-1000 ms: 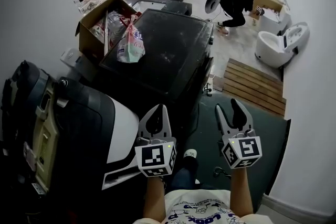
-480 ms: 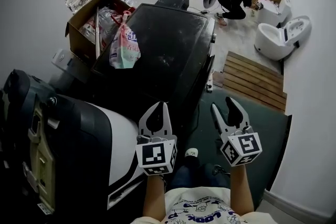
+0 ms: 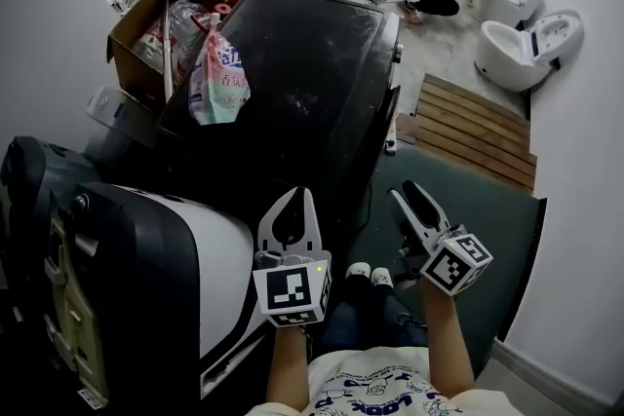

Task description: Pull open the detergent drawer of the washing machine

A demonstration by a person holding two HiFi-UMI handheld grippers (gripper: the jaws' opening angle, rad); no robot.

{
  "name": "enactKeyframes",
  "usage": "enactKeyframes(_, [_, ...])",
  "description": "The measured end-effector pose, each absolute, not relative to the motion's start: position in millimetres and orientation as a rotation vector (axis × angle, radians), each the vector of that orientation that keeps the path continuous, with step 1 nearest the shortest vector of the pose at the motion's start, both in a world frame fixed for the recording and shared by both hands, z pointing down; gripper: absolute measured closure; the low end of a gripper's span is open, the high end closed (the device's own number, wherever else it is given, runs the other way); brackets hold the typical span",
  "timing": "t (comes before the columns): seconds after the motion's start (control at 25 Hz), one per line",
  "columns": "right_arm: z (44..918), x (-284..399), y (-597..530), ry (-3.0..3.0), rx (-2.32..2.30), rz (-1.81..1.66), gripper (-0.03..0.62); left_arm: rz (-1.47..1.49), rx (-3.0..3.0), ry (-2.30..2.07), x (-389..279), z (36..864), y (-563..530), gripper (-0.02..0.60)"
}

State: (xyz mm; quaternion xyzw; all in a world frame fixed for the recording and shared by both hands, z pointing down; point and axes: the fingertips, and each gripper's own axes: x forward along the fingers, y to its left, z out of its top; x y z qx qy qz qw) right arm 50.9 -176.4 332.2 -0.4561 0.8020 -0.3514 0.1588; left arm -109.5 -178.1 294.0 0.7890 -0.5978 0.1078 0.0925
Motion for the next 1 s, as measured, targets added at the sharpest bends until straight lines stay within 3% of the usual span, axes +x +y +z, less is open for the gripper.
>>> enactKeyframes(0.36, [377.4,40.8,-189.4,2.122,-0.954,-1.328,0.373,0.372,2.302,-1.813,-102.7,319.4,-190.7,0.568])
enactKeyframes(1.0, [464.7,7.9,-200.9,2.071,-0.732,-1.512,0.347,0.410,2.249,-1.854,-98.5,375.5,-203.4,0.568])
